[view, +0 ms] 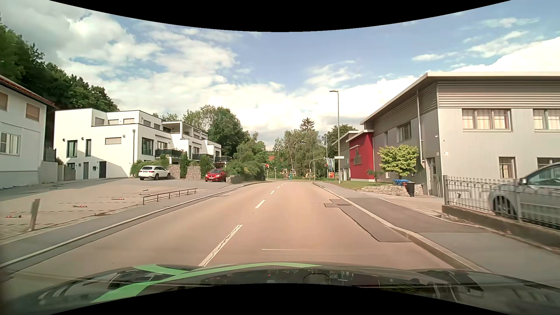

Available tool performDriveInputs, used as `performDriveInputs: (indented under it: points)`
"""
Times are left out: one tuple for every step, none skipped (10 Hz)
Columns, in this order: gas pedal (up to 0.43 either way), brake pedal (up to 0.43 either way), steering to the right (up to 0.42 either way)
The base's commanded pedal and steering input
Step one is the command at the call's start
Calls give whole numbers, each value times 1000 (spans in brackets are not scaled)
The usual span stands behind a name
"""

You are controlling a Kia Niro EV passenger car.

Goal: Follow the waypoints while adhering to traffic rules and regulations

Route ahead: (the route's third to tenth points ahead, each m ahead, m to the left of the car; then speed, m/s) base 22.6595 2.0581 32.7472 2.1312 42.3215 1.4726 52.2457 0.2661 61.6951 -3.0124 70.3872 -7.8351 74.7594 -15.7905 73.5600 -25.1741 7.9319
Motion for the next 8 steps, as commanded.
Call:
performDriveInputs:
  points:
    - [0, 0, -7]
    - [0, 0, -7]
    - [0, 0, -6]
    - [0, 0, -5]
    - [0, 0, -4]
    - [0, 0, -3]
    - [0, 0, -4]
    - [0, 0, -4]
